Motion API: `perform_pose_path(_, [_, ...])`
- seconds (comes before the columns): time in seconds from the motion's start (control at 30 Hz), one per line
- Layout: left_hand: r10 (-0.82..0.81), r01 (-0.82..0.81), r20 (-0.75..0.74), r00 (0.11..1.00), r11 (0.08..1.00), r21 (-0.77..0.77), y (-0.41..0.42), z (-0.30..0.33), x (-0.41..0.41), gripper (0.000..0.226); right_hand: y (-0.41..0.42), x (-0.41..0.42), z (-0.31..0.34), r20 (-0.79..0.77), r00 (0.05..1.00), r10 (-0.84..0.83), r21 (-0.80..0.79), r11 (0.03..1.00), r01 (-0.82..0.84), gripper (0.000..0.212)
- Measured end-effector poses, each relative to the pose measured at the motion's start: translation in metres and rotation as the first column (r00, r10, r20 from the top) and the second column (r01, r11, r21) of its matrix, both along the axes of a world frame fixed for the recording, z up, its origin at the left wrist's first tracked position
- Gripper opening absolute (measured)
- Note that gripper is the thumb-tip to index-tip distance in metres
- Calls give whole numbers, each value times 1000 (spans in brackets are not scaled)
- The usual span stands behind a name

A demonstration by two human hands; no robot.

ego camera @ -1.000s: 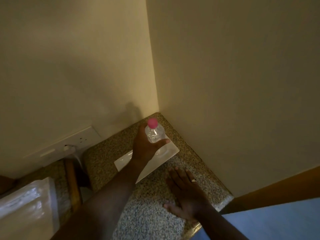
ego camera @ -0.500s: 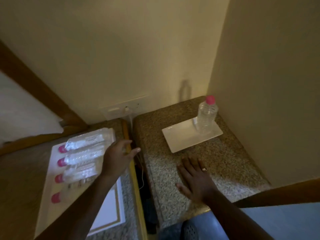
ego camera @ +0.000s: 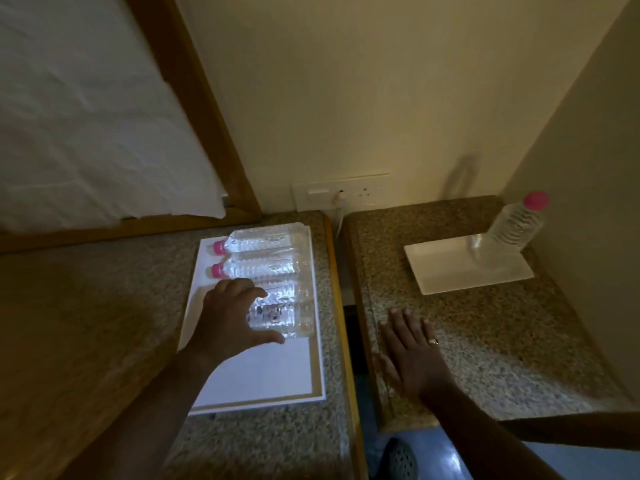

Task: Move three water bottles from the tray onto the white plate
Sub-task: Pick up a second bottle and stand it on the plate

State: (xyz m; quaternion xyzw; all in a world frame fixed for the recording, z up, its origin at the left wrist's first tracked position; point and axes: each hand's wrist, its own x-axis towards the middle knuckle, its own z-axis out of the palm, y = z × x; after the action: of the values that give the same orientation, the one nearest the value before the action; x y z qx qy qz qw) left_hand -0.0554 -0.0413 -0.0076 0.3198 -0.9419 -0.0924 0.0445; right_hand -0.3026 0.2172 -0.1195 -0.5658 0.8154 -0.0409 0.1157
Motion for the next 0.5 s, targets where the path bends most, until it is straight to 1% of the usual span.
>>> perform_pose_path(0.07, [-29, 29, 33, 999, 999, 14, 7, -10, 11, 77, 0, 1, -1, -10, 1000, -10, -1, 1000, 10, 74])
perform_pose_path(0.23, [-40, 44, -48, 998, 994, 97, 24, -30, 29, 72, -2, 4, -3, -18, 1000, -13, 7, 1000, 13, 74])
perform_pose_path(0.37, [-97, 103, -48, 994, 986, 129, 31, -36, 42, 78, -2, 4, -2, -32, 999, -27, 13, 1000, 27, 75])
perform_pose_path(0.43, [-78, 79, -12, 997, 980, 183, 26, -37, 52, 86, -3, 5, 0, -35, 999, -30, 13, 999, 31, 76])
perform_pose_path(0.5, [-20, 15, 17, 1000, 970, 241, 21, -38, 61, 89, -3, 6, 2, -41, 998, -40, 6, 999, 41, 77])
